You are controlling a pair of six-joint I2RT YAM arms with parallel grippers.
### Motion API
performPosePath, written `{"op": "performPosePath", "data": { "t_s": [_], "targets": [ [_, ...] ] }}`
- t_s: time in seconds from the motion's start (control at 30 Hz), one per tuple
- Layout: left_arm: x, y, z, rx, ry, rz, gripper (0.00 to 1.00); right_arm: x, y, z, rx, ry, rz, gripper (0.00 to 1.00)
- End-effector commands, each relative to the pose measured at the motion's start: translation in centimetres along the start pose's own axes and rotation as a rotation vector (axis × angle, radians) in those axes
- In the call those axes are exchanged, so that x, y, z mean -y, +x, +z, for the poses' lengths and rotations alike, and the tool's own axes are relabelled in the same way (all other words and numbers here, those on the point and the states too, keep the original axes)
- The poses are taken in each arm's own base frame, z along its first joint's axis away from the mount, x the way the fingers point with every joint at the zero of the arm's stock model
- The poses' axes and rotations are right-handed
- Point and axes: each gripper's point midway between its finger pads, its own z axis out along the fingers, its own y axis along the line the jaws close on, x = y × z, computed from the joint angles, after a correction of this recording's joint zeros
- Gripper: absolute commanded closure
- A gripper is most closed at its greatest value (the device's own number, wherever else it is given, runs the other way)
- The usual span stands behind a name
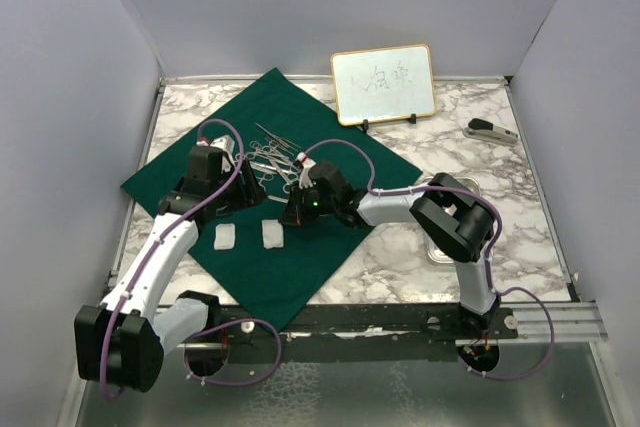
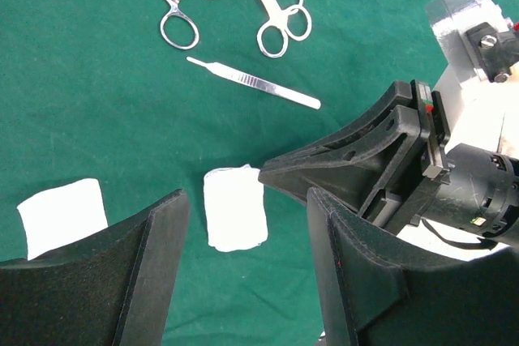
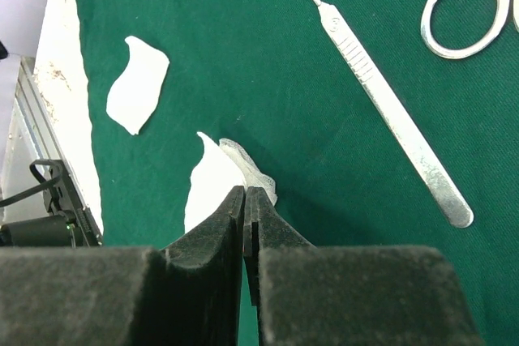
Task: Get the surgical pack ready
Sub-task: Adjust the medical item in the surgical kit.
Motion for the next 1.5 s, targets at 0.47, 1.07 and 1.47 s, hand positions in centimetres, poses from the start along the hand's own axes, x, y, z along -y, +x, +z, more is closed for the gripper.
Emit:
{"op": "performPosePath", "data": {
  "t_s": [0.47,1.07,1.47],
  "targets": [
    [-0.1,-2.4,-1.8,0.006,-0.081,0.077,0.37,-0.2,-1.1,-1.1,0.038,0.043,-0.041,0.72],
    [-10.0,2.7,1.0,-0.412,-0.713,0.221,0.65,-0.9,-6.9,-16.8,0.353,0.203,-0.348,0.51],
    [-10.4,4.4,4.4,-0.457,-0.734,0.218,0.70,1.1,-8.0,-20.3,0.441,0.276,-0.375,0.49]
  ]
}}
